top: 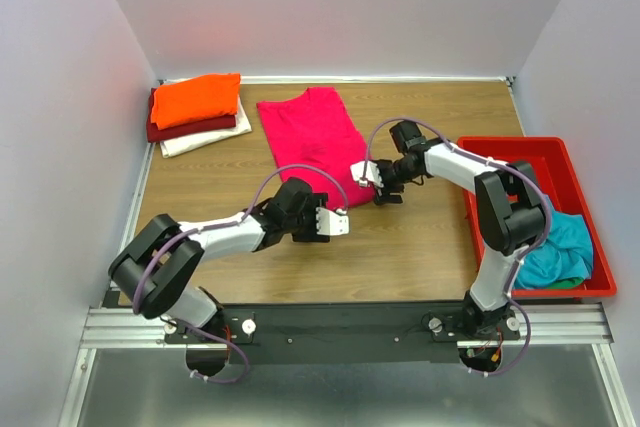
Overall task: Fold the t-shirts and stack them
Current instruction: Fold the tshirt
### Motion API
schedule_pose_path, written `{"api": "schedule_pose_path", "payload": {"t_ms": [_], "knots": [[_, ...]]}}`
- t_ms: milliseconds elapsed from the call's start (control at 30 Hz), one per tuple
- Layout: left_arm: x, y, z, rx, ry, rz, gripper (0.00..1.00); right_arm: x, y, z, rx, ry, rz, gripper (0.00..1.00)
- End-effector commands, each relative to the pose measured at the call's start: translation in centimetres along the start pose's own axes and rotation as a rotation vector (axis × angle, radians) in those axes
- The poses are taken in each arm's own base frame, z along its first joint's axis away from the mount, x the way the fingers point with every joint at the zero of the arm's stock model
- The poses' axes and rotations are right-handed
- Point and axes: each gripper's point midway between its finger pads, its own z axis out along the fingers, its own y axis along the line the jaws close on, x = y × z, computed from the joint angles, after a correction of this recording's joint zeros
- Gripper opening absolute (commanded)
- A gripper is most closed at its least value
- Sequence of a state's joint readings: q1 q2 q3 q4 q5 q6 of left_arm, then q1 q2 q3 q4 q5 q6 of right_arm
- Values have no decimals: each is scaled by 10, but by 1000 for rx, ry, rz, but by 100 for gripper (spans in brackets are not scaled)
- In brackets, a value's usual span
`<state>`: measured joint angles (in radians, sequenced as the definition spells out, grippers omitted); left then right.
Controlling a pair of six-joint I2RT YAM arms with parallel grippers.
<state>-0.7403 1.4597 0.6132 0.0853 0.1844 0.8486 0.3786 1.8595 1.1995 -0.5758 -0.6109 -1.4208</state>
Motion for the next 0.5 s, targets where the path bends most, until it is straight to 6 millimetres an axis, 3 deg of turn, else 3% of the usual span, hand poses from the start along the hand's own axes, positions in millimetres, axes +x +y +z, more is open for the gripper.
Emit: {"api": "schedule_pose_path", "payload": {"t_ms": [0, 100, 233, 300, 467], "knots": [[14, 3, 7, -7, 84, -7, 73, 8, -13, 5, 25, 44, 13, 74], [22, 5, 10, -18, 122, -10, 60, 13, -13, 10, 26, 69, 36, 70], [27, 4, 10, -16, 140, -16, 56, 16, -12, 12, 29, 84, 55, 64], [33, 0, 11, -1, 162, -19, 45, 15, -12, 12, 32, 85, 59, 55], [42, 0, 18, 9, 214, -34, 36, 13, -10, 11, 37, 81, 88, 35]]}}
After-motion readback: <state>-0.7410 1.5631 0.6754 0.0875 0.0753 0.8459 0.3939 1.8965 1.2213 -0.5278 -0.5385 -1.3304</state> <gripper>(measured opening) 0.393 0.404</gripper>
